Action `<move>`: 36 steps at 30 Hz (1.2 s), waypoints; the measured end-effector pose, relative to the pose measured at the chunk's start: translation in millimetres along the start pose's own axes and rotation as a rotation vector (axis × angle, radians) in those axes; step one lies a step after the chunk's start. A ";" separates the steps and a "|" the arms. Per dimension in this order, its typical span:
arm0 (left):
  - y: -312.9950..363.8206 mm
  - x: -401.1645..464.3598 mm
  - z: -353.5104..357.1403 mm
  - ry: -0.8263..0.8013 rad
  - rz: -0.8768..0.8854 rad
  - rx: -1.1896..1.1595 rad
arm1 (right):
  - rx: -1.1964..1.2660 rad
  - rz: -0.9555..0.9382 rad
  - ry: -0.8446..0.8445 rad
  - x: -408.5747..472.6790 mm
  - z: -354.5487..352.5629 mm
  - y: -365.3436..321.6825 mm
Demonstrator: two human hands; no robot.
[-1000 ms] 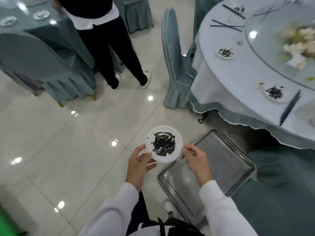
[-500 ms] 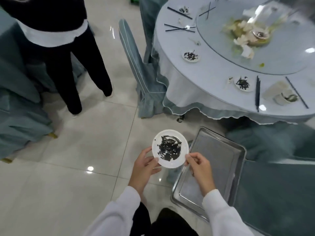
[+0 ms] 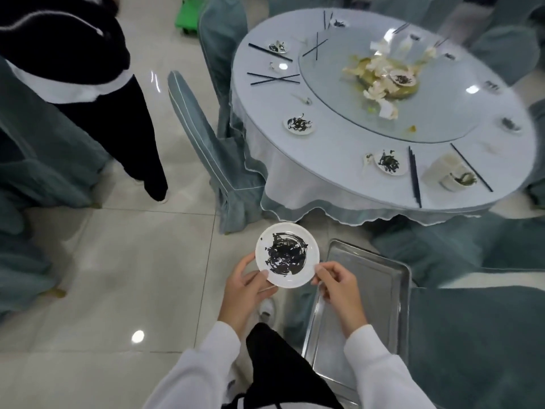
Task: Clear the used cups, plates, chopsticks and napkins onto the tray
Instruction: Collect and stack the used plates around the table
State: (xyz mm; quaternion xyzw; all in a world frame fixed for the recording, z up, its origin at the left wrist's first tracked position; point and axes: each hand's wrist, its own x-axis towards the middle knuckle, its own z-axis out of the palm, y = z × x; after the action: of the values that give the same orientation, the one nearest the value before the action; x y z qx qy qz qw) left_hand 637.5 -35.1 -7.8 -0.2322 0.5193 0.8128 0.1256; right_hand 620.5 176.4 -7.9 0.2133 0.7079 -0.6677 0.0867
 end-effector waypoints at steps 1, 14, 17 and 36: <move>5.2 10.5 4.1 0.000 0.000 0.019 | 0.011 0.006 0.010 9.8 0.5 -3.8; 82.4 190.0 104.1 -0.044 -0.080 0.151 | 0.166 0.097 0.181 190.5 -21.5 -70.1; 93.3 218.5 125.5 -0.063 -0.098 0.190 | 0.203 0.119 0.228 214.5 -31.1 -82.9; 144.4 419.3 229.2 -0.272 -0.264 0.394 | 0.435 0.276 0.576 328.0 -68.3 -110.2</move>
State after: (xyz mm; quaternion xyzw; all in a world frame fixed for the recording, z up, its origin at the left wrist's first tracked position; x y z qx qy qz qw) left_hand 155.7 94.3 -26.4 -0.1576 0.6109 0.6965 0.3418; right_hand 292.4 302.7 -35.2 0.4989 0.5099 -0.6969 -0.0739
